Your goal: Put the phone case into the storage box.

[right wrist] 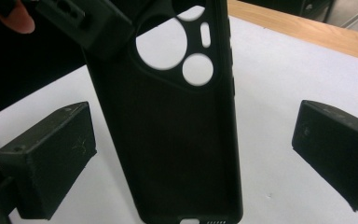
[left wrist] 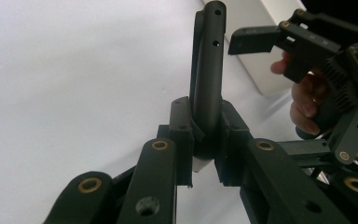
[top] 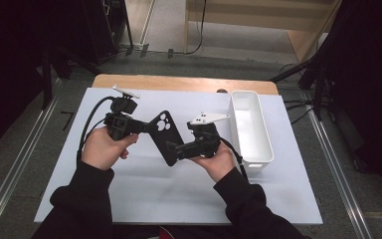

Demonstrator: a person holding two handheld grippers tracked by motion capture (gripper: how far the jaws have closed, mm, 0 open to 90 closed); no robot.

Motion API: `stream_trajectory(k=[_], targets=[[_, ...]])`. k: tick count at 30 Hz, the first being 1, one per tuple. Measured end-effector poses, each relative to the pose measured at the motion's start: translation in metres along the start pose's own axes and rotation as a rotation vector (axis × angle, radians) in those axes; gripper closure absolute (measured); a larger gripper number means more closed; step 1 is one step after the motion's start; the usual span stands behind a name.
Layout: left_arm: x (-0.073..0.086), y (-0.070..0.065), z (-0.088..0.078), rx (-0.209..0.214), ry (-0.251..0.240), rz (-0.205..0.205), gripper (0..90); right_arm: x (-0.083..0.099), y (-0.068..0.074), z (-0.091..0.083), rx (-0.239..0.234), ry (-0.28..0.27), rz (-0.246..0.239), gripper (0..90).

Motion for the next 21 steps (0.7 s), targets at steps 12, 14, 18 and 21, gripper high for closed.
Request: stream_trajectory(k=[12,14,18,21], targets=[[0.004,-0.006,0.014,0.028,0.041,-0.011,79.0,-0.001,0.009,0.007,0.037,0.020,-0.034,0.0],[0.004,-0.008,0.014,0.031,0.041,-0.012,79.0,-0.001,0.011,0.008,0.039,0.029,-0.035,0.0],[0.004,-0.010,0.015,0.039,0.044,-0.013,79.0,-0.002,0.013,0.011,0.041,0.033,-0.037,0.0],[0.005,-0.012,0.016,0.041,0.044,-0.010,78.9,-0.002,0.014,0.012,0.049,0.035,-0.044,0.0]])
Point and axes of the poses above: each handheld gripper's, and its own axes: z roughly forward along the jaws, x roughly out of its underside, y roughly to its left, the point moved 5 cm from there along z, roughly forward along the jaws, and after that the axes turned 12 degrees about -z, right-handed, at the moved point
